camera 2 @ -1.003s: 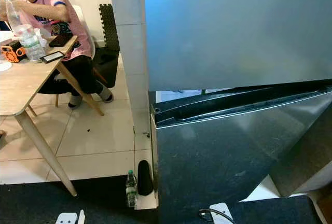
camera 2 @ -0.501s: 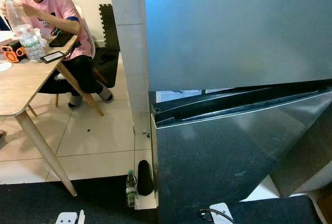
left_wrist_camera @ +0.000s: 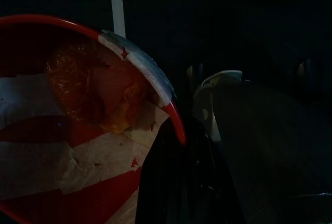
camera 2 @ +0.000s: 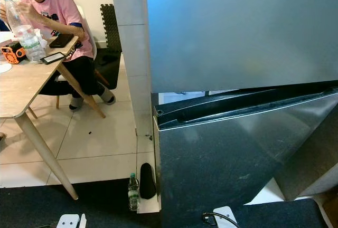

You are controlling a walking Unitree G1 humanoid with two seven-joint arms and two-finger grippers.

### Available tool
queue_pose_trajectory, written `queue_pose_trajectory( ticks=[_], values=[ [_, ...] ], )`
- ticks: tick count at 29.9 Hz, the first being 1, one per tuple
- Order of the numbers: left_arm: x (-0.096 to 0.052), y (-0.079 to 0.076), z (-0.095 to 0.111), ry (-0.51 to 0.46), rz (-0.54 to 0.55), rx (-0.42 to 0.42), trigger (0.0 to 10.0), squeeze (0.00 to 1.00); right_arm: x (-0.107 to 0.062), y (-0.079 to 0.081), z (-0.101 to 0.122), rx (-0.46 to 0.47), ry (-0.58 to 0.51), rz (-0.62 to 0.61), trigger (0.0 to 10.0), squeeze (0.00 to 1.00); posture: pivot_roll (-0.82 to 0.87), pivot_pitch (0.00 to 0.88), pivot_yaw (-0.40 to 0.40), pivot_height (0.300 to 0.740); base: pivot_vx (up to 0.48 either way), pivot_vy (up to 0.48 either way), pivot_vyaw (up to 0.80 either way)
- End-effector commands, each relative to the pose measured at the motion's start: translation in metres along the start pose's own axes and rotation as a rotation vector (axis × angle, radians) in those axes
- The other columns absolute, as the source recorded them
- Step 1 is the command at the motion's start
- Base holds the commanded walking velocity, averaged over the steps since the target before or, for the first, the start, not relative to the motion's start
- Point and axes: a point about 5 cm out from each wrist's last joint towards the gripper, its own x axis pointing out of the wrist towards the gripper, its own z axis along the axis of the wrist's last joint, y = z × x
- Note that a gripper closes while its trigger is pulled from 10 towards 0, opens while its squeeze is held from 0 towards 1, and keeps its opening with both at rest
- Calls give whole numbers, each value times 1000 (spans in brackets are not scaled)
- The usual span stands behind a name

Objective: Restocking fridge

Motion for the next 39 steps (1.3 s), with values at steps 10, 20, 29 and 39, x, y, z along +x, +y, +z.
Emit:
queue_pose_trajectory(
  ticks=[10,20,29,39],
  values=[
    [0,2,-2,9,14,-1,10000,0,0,0,1,12,-4,9,10000,0,-28,0,32,740,0,0,0],
    [0,3,-1,3,17,4,10000,0,0,1,-2,15,15,34,10000,0,-28,0,31,740,0,0,-617],
    [0,4,0,1,18,1,10000,0,0,2,-1,24,15,50,10000,0,-24,0,30,740,0,0,-772],
    [-1,4,-1,4,20,5,10000,0,0,2,-1,31,15,59,10000,0,-24,0,30,740,0,0,-774]
  ],
)
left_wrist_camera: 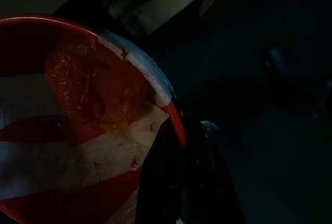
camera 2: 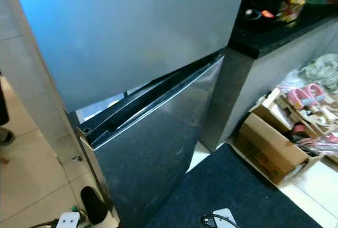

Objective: Restocking fridge

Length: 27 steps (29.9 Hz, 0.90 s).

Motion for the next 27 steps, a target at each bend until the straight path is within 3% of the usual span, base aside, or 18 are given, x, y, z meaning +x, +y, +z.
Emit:
queue_pose_trajectory(
  ticks=[1,8,27],
  values=[
    [-2,4,-10,29,14,-1,10000,0,0,3,1,4,-3,10,10000,0,-24,0,30,740,0,0,-775],
    [-2,4,-11,32,14,-1,10000,0,0,2,1,5,-7,9,10000,0,-22,0,31,740,0,0,-770],
    [-2,3,-14,47,10,4,10000,0,0,2,2,28,-19,10,10000,0,-24,0,31,740,0,0,0]
  ],
)
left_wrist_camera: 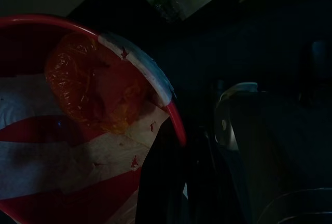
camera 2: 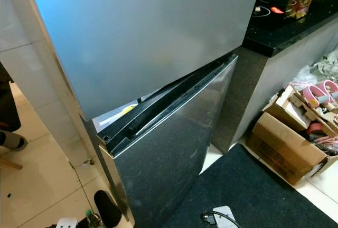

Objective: Restocking fridge

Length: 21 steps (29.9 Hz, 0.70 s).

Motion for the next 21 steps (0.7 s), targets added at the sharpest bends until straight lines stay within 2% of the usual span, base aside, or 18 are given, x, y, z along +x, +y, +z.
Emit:
queue_pose_trajectory(
  ticks=[1,7,21],
  values=[
    [0,0,2,-9,5,3,10000,0,0,0,0,5,-4,2,10000,0,-27,0,34,740,0,0,0],
    [0,0,1,-9,4,2,10000,0,0,-1,-1,5,-3,-1,10000,0,-27,0,33,740,0,0,0],
    [0,-1,0,-4,2,-1,10000,0,0,-1,-1,-2,-1,-5,10000,0,-24,0,33,740,-277,0,0]
  ],
)
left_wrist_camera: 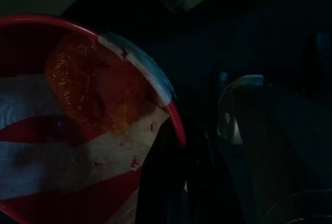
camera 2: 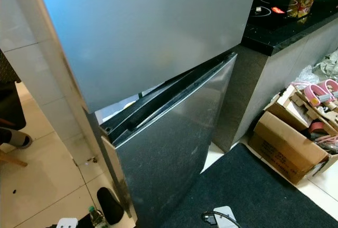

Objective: Restocking fridge

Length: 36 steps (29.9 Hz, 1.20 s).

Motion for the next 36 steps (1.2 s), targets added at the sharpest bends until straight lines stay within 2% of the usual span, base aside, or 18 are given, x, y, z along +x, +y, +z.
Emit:
queue_pose_trajectory(
  ticks=[1,36],
  values=[
    [0,-1,0,-4,2,-2,10000,0,0,0,-1,-3,-1,-1,10000,0,-24,0,33,740,-292,0,0],
    [0,-1,-1,-2,1,0,10000,0,0,-2,-1,-17,-1,-8,10000,0,-21,0,32,740,-320,0,0]
  ],
)
